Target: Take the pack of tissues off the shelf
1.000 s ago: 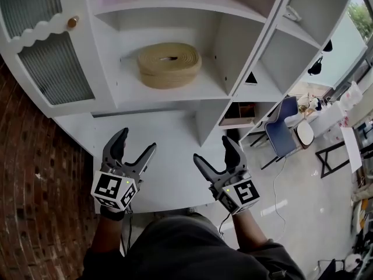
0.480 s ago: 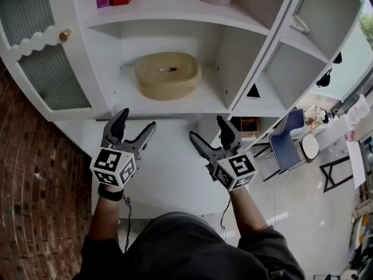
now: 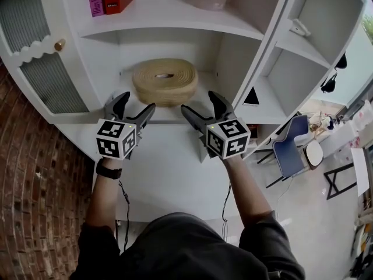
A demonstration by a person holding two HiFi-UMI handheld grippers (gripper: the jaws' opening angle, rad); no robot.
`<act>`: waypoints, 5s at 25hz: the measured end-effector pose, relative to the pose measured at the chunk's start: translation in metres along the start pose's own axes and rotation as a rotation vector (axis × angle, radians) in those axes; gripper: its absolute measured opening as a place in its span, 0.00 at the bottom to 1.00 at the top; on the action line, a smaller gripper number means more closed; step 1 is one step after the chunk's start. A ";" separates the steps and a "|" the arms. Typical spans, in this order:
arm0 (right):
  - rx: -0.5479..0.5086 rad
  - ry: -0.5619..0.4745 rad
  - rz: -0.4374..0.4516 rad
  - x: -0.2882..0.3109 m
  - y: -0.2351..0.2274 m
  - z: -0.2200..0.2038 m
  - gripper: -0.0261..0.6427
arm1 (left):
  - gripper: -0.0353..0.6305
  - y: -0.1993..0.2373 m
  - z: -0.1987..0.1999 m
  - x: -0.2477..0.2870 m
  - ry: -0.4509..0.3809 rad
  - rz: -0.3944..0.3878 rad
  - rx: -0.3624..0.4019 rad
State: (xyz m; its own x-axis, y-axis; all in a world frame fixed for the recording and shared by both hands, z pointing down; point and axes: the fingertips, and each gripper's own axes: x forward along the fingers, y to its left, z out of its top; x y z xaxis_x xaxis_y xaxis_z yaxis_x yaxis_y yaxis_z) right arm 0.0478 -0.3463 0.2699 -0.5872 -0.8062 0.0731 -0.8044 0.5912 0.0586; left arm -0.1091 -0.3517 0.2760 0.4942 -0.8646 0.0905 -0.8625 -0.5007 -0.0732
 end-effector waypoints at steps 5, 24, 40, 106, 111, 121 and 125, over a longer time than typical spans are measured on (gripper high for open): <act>-0.026 0.113 0.017 0.031 -0.010 -0.004 0.66 | 0.61 0.007 -0.009 0.024 0.107 0.010 0.014; 0.011 0.337 0.165 0.091 -0.023 -0.034 0.67 | 0.75 0.022 -0.029 0.074 0.308 -0.102 0.003; -0.030 0.274 0.121 0.060 0.000 -0.028 0.67 | 0.75 -0.001 -0.023 0.049 0.276 -0.086 0.058; 0.100 0.334 0.082 0.018 0.060 -0.407 0.67 | 0.75 -0.079 -0.401 0.030 0.338 -0.139 -0.073; 0.118 0.359 0.074 0.023 0.055 -0.440 0.67 | 0.75 -0.081 -0.433 0.041 0.367 -0.151 -0.080; 0.126 0.388 0.094 0.029 0.058 -0.492 0.67 | 0.75 -0.084 -0.485 0.045 0.405 -0.139 -0.080; 0.123 0.410 0.094 0.029 0.060 -0.510 0.67 | 0.75 -0.085 -0.503 0.046 0.416 -0.134 -0.075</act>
State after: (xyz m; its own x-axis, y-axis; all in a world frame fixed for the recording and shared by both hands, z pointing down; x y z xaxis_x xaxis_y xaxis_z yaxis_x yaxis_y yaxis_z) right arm 0.0284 -0.3219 0.7836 -0.5941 -0.6577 0.4632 -0.7684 0.6344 -0.0847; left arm -0.0682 -0.3278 0.7862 0.5297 -0.6941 0.4874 -0.8069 -0.5894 0.0376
